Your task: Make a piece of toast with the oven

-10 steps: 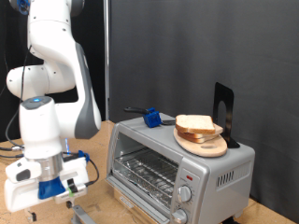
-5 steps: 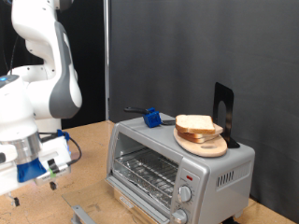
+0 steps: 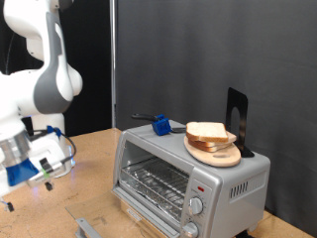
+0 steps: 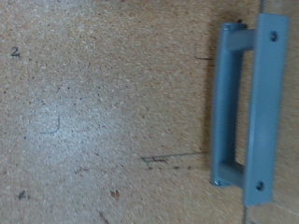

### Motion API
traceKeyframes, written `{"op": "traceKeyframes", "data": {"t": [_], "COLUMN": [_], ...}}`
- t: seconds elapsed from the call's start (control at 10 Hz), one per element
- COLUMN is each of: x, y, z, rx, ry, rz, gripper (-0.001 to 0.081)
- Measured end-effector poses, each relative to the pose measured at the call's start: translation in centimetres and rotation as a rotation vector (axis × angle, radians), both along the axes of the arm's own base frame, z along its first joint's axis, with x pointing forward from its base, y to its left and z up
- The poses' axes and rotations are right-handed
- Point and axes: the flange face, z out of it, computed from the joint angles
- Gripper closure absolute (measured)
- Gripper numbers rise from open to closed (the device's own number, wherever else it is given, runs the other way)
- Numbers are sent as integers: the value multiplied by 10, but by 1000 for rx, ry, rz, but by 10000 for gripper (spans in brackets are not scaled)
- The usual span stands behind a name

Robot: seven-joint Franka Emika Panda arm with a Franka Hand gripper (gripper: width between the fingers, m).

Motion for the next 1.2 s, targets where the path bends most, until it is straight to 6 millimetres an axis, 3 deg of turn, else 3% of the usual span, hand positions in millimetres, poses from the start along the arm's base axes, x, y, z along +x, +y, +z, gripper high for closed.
{"op": "traceKeyframes", "data": {"t": [0.3, 0.5, 0.7, 0.9, 1.2], "x": [5, 9, 8, 13, 18], "y": [-21, -20, -17, -1, 37], "z": [46, 78, 85, 91, 126], "rx": [136, 173, 182, 195, 165], "ry": [-33, -47, -44, -44, -156], "rz": [-19, -49, -62, 18, 292], "gripper": [124, 124, 124, 124, 124]}}
